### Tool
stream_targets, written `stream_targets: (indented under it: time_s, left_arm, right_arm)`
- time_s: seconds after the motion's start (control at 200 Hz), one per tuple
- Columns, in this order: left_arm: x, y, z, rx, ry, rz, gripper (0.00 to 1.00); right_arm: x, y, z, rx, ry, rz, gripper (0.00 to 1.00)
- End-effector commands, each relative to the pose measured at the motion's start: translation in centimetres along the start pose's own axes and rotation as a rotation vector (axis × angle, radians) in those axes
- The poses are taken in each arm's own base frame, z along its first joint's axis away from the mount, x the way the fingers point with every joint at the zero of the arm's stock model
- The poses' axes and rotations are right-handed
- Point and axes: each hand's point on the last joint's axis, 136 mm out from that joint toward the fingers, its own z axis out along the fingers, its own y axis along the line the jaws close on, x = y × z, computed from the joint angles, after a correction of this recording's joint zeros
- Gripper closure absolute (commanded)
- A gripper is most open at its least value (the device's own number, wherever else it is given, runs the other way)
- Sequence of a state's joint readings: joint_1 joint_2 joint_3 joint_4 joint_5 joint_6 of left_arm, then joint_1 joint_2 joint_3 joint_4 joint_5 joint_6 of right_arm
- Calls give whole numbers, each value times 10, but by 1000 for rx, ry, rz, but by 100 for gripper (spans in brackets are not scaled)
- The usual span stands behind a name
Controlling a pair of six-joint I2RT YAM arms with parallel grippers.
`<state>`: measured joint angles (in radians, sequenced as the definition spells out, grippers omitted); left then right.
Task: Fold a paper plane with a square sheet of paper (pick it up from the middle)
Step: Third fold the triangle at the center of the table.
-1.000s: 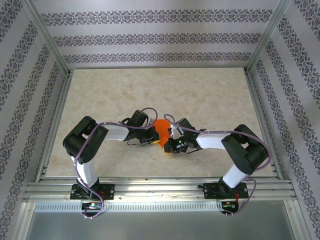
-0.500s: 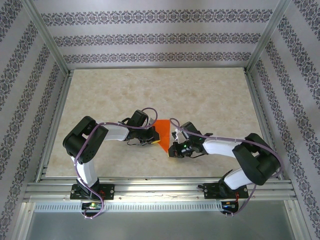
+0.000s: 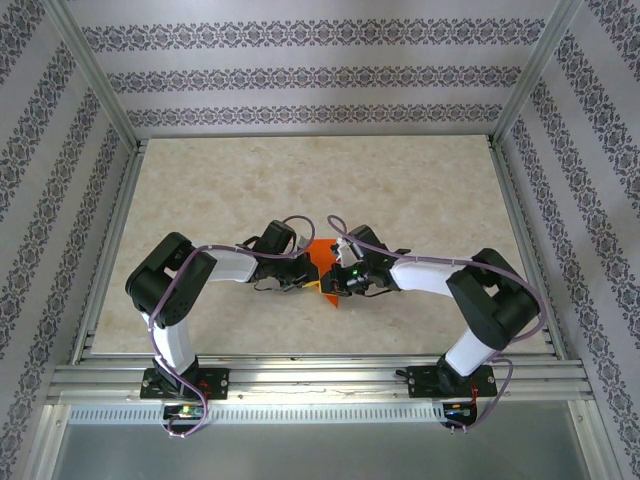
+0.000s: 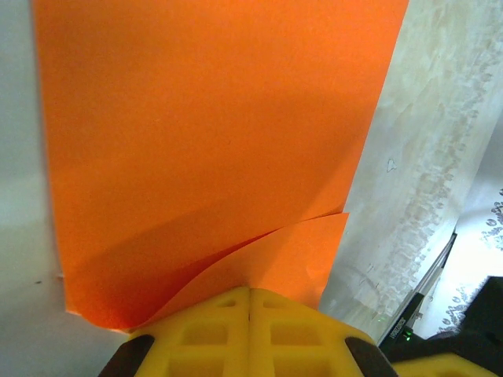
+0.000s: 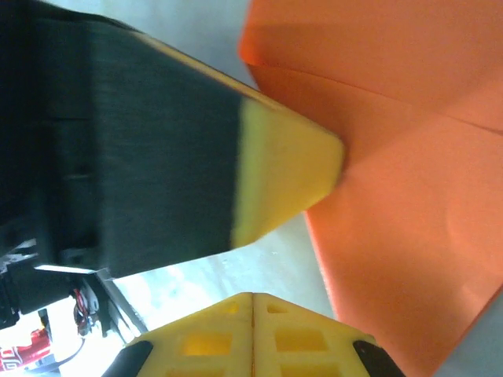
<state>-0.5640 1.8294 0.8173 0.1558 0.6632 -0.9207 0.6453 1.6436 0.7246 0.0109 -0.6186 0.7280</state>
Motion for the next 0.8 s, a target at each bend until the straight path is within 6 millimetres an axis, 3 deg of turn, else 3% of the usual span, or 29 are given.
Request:
stream_targets:
  time_s: [0.0,0.185,0.315,0.455,0.664,0.794]
  left_arm:
    - [14,31,9,-89,23,-48,100]
    - [9,22,7,-54,9,-42,100]
    - [6,18,8,-47,7,-38,100]
    - [5,14,7,-47,8,-23,100]
    - [7,17,6,-52,9,-29,100]
    - [8,17,7,-52,8,-30,100]
  right_arm:
    - [-7,-3,5,-1,-3,32,92]
    - [25,-46,13,84,57,114,93]
    - [33,-55,11,94,65,132,95]
    - [27,-46,8,61,47,126,95]
    - [-13,6,-17,-130,-77,108,94]
    - [-19,-6,-15,-78,-62,114,94]
